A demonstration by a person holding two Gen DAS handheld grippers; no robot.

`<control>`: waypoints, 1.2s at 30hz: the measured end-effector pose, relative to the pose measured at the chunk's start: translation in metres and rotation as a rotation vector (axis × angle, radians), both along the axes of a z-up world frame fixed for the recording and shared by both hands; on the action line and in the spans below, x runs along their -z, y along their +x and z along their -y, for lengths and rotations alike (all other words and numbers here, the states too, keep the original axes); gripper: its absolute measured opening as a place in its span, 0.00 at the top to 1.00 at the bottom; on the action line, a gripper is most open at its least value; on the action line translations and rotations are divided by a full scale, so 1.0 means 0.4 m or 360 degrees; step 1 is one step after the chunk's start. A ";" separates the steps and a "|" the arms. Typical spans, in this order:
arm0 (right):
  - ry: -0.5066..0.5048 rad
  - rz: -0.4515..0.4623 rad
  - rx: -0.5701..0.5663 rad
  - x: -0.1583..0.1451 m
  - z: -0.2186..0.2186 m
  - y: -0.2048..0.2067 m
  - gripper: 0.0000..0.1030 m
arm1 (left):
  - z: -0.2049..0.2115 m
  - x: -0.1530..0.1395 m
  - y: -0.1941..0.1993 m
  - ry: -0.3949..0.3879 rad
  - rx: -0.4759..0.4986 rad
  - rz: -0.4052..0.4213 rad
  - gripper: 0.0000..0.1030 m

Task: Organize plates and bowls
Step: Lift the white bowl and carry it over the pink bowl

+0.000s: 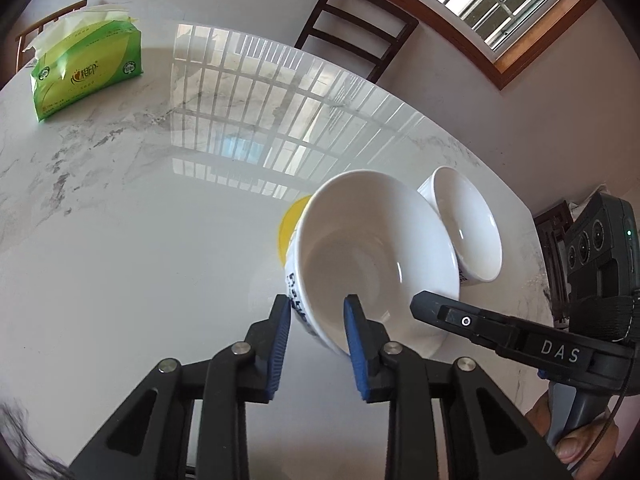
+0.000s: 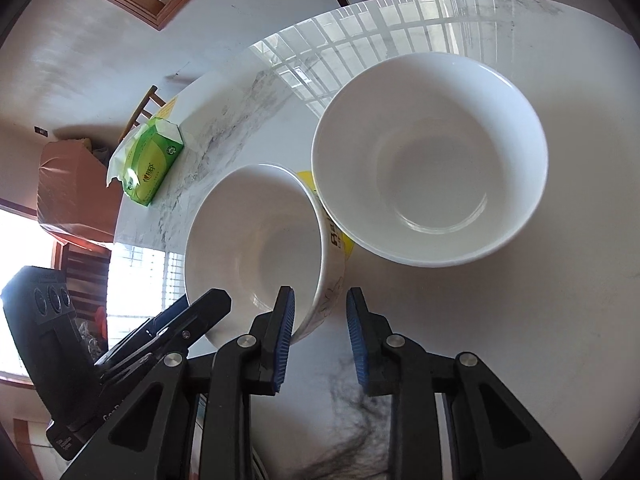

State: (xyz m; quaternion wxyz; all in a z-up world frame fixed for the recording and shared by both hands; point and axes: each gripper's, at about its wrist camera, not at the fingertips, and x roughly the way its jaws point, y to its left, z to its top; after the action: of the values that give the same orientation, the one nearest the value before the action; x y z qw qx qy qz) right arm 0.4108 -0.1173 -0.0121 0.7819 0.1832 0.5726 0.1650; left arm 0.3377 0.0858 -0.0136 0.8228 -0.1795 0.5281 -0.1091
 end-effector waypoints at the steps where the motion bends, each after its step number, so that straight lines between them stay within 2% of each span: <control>1: -0.0009 0.0000 -0.0017 0.001 -0.005 0.001 0.81 | 0.002 -0.002 -0.004 0.0026 -0.0013 0.0007 0.78; 3: -0.0043 0.0025 -0.0061 -0.004 -0.016 -0.003 0.81 | 0.009 -0.005 -0.013 0.0077 -0.0011 0.0023 0.80; 7: 0.0007 0.0070 -0.0107 -0.018 -0.003 -0.021 0.82 | -0.002 -0.020 -0.049 0.0006 -0.0039 0.0017 0.81; 14: 0.0069 0.0186 -0.0172 -0.087 0.029 -0.105 0.84 | 0.031 -0.136 -0.166 0.0015 -0.0040 0.0141 0.80; 23: 0.0098 0.0341 -0.0210 -0.187 0.108 -0.321 0.84 | 0.094 -0.246 -0.375 -0.0036 0.0072 0.0284 0.79; 30: 0.0165 0.0406 -0.0192 -0.201 0.177 -0.498 0.84 | 0.146 -0.268 -0.539 -0.0081 0.0189 0.0304 0.79; 36: 0.0130 0.0406 -0.0195 -0.182 0.204 -0.622 0.83 | 0.179 -0.254 -0.640 -0.0073 0.0276 0.0276 0.79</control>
State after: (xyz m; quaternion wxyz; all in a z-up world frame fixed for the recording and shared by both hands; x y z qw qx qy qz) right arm 0.1620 -0.1988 0.0607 0.8286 0.1570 0.4716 0.2575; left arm 0.0819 0.0144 0.0882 0.8485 -0.1418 0.4660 -0.2069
